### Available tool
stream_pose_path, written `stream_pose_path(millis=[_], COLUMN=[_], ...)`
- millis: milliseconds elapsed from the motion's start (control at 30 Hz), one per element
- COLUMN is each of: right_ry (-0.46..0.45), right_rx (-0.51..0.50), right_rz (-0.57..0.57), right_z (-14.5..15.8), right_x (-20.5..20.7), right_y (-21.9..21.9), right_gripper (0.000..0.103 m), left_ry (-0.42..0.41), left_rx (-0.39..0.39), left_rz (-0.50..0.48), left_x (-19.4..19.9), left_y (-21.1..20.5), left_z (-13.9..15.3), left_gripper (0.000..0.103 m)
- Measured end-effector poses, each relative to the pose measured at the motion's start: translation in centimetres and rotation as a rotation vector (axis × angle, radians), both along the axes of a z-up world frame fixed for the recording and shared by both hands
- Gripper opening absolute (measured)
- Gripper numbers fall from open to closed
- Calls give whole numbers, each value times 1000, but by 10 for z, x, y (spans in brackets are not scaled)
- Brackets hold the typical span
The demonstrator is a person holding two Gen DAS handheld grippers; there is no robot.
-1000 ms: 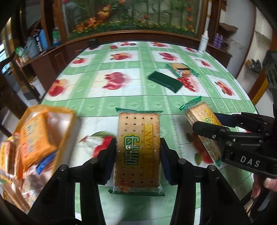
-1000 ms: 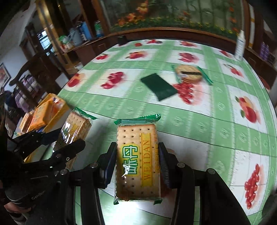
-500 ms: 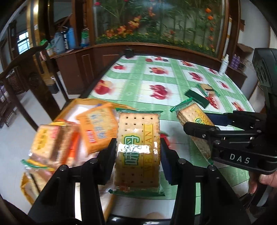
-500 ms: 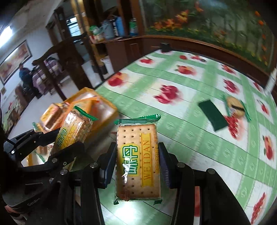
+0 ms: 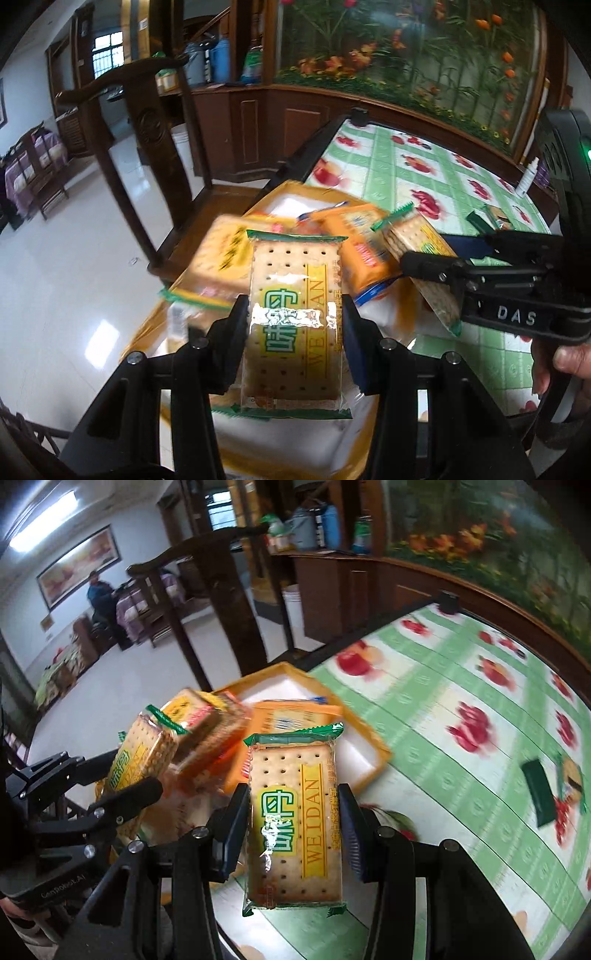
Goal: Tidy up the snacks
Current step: 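Lower both packs into the white tray and open both grippers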
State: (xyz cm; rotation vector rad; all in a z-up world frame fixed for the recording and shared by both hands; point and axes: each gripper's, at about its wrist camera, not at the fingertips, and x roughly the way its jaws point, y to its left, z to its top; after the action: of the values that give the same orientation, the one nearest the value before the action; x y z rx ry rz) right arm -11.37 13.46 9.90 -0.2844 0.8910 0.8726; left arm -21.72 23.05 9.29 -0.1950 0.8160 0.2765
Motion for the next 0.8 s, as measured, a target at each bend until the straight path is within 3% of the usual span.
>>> stream_pose_path(millis=[300,500,800], right_ry=[13,3,107], right_rx=[-70,-82,10], right_rz=[99,137,125], right_z=[-16,-18,-17], right_x=[-12,-24,-22], right_y=[59,71,63], right_gripper=[46,46,55], left_ry=[37,65,72], left_rx=[-9,-21,21], left_rz=[16,22,49], left_x=[-9,-9,-20], left_y=[6,9,12], left_z=[-19,-32,-31], left_gripper=[49,49,49])
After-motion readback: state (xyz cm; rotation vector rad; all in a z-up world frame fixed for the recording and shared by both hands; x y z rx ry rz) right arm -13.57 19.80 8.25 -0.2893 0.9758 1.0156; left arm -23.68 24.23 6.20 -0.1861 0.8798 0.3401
